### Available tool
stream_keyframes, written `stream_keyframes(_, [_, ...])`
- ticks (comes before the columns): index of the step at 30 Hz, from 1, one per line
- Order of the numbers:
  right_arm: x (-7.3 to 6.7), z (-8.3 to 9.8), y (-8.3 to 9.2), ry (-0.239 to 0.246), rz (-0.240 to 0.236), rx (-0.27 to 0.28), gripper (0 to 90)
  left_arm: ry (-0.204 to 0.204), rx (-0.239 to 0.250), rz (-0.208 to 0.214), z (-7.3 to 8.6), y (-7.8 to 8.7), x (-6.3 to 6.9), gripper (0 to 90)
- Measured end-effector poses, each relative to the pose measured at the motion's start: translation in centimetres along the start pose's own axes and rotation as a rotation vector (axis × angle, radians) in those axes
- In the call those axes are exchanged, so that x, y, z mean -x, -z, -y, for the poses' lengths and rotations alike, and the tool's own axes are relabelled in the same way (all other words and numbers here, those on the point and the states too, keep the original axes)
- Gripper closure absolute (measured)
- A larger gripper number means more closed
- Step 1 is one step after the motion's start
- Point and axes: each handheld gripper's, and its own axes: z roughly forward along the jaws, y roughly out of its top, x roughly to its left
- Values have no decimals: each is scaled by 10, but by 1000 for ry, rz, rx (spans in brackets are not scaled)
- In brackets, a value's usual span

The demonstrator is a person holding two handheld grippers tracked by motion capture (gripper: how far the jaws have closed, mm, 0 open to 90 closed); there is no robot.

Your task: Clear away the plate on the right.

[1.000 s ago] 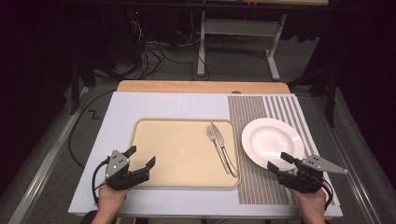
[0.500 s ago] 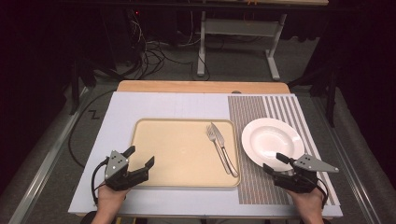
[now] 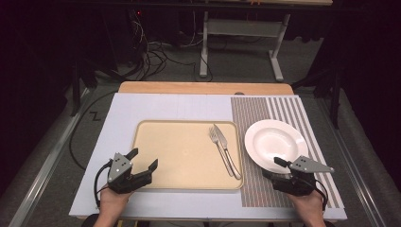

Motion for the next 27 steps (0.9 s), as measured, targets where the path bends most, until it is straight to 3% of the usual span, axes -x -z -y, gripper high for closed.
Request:
stream_keyframes(5, [-4, -1, -3, 22, -12, -18, 353, -3, -1, 1, 0, 0, 1, 218])
stream_keyframes(13, [-9, -3, -8, 73, 15, -57, 345, -5, -1, 1, 0, 0, 1, 218])
stream_keyframes(27, [-11, -5, -19, 106, 37, -143, 344, -9, -9, 3, 0, -2, 1, 219])
